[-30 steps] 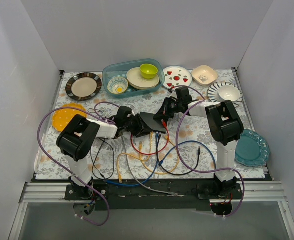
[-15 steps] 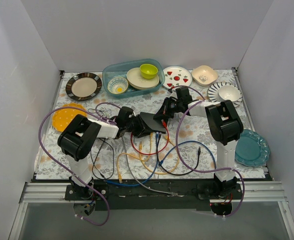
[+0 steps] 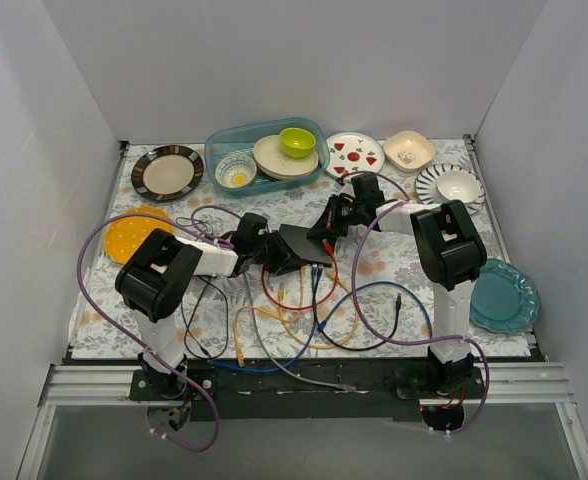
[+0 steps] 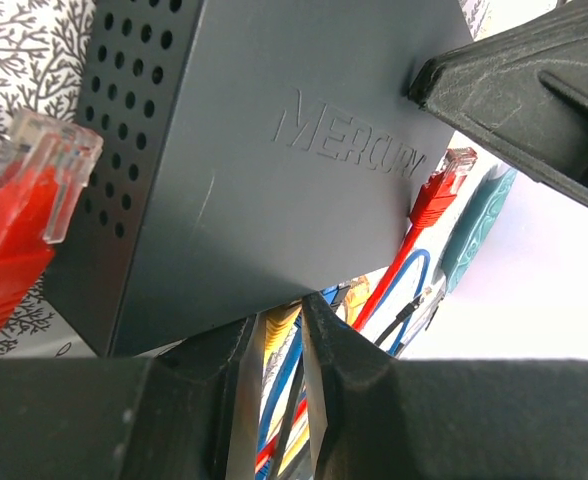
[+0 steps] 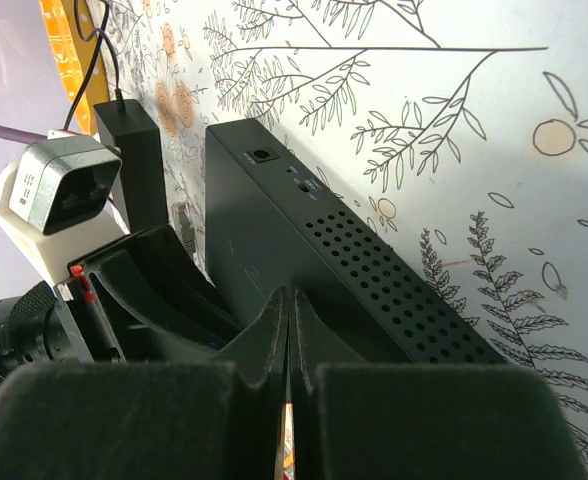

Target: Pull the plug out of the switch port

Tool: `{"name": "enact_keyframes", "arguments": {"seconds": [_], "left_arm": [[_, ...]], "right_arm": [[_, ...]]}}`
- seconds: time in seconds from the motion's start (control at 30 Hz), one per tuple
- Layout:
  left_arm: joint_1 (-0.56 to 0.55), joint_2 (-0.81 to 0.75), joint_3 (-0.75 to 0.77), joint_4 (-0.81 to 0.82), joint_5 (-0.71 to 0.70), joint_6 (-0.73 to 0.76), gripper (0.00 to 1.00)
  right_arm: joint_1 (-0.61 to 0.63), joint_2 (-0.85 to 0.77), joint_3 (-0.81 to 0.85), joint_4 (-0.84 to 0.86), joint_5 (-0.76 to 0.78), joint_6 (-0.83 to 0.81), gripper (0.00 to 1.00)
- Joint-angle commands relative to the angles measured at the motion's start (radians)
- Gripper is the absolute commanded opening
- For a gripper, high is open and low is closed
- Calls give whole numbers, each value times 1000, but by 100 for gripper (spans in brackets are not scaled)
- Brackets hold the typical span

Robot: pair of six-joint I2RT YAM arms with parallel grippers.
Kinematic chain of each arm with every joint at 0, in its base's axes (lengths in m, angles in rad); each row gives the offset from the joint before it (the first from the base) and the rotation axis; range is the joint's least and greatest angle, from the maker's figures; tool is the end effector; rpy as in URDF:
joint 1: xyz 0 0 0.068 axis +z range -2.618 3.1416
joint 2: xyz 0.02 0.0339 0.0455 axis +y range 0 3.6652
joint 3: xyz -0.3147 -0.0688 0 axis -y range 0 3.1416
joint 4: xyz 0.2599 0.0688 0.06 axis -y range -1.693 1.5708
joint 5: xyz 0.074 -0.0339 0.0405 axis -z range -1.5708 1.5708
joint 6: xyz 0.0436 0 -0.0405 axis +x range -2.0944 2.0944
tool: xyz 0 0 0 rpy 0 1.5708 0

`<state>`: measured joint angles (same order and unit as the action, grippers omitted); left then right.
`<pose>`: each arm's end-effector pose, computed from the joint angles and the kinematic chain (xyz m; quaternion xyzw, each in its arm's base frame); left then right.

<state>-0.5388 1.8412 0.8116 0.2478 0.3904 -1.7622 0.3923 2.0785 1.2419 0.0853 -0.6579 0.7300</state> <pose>0.3095 -0.2044 0.1444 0.4591 -0.7842 0.4173 0.0096 0.4250 0.2047 0.1617 0.0190 0.8773 0.4515 0.1615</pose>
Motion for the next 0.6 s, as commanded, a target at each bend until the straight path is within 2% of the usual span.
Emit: {"name": "enact_keyframes", "arguments": {"seconds": [0.0, 0.37, 0.43, 0.57], "left_arm": [[2, 1, -40, -58, -73, 23, 0], [2, -111, -149, -67, 7, 41, 0], [2, -137, -154, -111, -13, 52, 0], [5, -290, -150, -281, -99, 102, 0]], "right_arm": [[-4, 43, -30, -62, 98, -46, 1], [-6, 60, -13, -65, 99, -49, 1], [-9, 57, -12, -70, 101, -50, 1], [-9, 46, -15, -79, 109, -60, 1]]}}
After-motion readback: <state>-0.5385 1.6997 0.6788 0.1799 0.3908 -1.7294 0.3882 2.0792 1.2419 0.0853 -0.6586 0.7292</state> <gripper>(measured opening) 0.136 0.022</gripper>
